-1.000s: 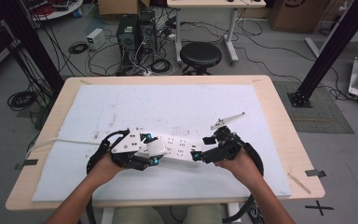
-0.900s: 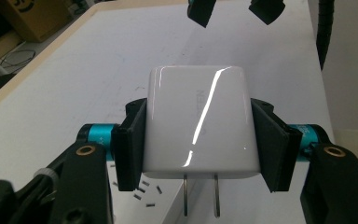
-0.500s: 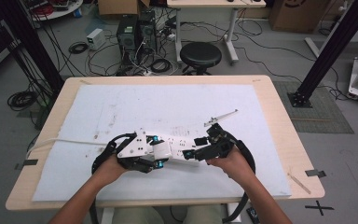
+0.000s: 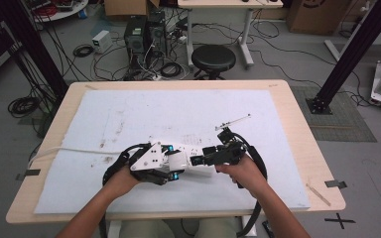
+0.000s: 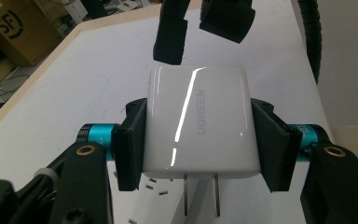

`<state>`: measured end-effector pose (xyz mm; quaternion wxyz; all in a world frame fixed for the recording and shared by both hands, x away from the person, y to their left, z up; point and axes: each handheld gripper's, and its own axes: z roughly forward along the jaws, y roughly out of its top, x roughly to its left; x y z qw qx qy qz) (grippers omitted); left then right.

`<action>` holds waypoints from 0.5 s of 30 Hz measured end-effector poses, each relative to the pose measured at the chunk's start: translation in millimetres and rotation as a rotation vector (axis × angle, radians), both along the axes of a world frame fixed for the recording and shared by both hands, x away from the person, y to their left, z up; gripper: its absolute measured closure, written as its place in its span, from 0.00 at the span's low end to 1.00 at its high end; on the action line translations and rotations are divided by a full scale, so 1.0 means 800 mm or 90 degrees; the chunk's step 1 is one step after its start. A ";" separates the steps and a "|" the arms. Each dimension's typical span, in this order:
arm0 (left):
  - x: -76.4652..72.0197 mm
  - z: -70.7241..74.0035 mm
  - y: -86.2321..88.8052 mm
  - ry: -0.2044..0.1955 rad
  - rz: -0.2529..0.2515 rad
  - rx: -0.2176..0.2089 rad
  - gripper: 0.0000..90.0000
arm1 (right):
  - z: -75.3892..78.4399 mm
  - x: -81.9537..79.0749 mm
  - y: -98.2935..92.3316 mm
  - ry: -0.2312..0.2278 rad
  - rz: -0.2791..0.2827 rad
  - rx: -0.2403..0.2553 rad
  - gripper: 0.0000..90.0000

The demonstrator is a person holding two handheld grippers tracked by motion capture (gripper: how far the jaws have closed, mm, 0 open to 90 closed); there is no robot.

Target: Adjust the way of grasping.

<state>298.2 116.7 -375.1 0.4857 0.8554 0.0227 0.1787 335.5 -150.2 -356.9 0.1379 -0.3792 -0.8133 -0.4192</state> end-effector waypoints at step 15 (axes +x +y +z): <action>0.000 -0.004 -0.016 -0.003 -0.017 -0.011 0.47 | -0.008 0.008 0.010 0.076 0.014 0.058 0.20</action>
